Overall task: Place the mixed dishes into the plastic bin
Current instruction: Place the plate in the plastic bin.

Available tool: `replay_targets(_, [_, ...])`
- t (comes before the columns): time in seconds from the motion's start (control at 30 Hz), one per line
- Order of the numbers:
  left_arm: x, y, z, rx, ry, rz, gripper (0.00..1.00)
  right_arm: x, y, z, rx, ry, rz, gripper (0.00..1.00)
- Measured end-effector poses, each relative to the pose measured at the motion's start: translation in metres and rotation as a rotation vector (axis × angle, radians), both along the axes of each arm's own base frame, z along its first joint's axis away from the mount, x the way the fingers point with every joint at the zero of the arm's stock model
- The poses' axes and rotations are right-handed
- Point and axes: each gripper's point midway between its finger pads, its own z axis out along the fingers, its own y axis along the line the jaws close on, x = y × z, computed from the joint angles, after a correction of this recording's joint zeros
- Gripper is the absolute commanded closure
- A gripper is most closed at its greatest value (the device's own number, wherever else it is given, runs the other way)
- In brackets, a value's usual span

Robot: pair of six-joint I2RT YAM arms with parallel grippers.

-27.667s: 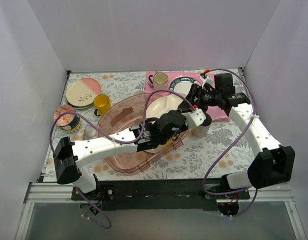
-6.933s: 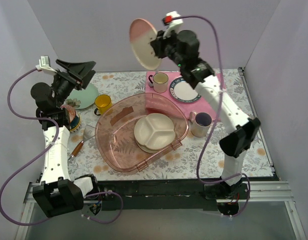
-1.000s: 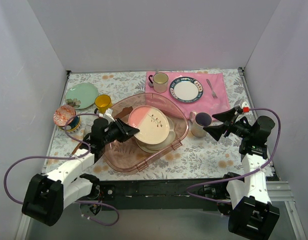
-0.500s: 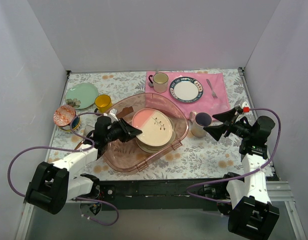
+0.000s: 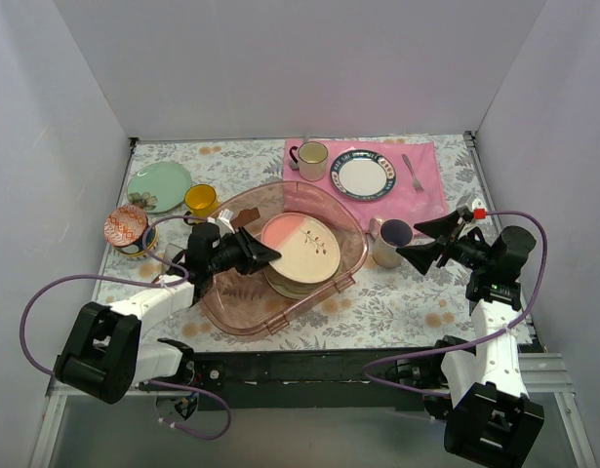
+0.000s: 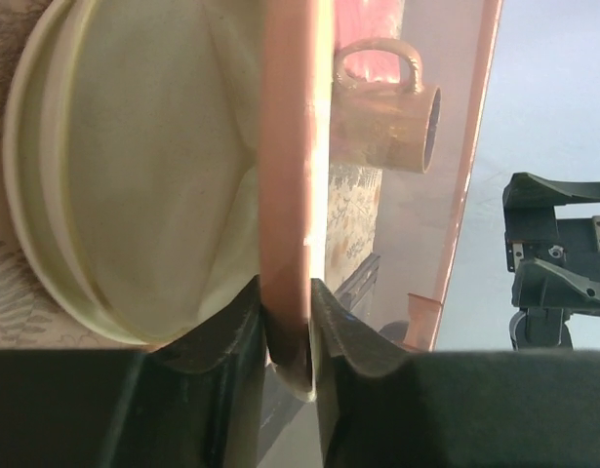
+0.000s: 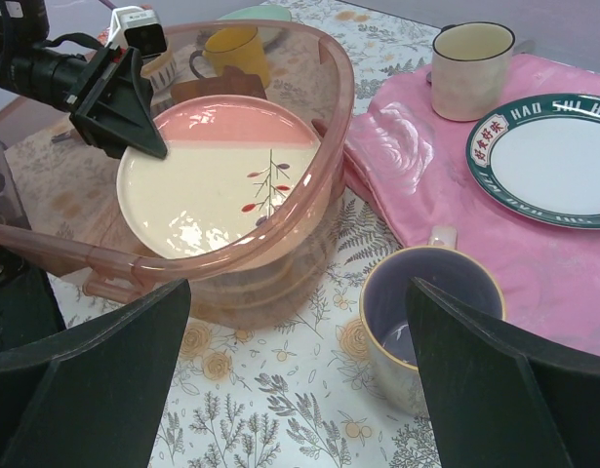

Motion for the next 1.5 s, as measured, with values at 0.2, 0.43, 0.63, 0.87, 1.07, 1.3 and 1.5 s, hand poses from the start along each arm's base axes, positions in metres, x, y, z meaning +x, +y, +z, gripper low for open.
replay_targets(0.2, [0.003, -0.003, 0.007, -0.007, -0.019, -0.018, 0.50, 0.000, 0.000, 0.000, -0.002, -0.003, -0.001, 0.01])
replay_targets(0.43, [0.003, -0.002, -0.002, 0.023, -0.004, -0.024, 0.39, 0.000, 0.000, 0.000, -0.002, -0.003, -0.001, 0.01])
replay_targets(0.63, [0.004, -0.001, -0.012, 0.074, 0.015, -0.038, 0.33, 0.000, 0.000, 0.000, -0.004, -0.006, -0.001, 0.01])
replay_targets(0.87, [0.008, 0.001, -0.020, 0.139, 0.050, -0.044, 0.25, 0.000, 0.000, 0.000, -0.005, -0.007, -0.001, 0.01])
replay_targets(1.07, [0.014, 0.004, -0.029, 0.203, 0.085, -0.031, 0.20, 0.001, -0.001, 0.000, -0.008, -0.011, -0.004, 0.01])
replay_targets(1.3, [0.017, 0.006, -0.031, 0.254, 0.123, -0.018, 0.15, 0.001, -0.001, 0.000, -0.009, -0.012, -0.004, 0.01])
replay_targets(1.5, [0.020, 0.009, -0.030, 0.313, 0.131, 0.003, 0.14, 0.001, -0.001, 0.000, -0.011, -0.017, -0.004, 0.01])
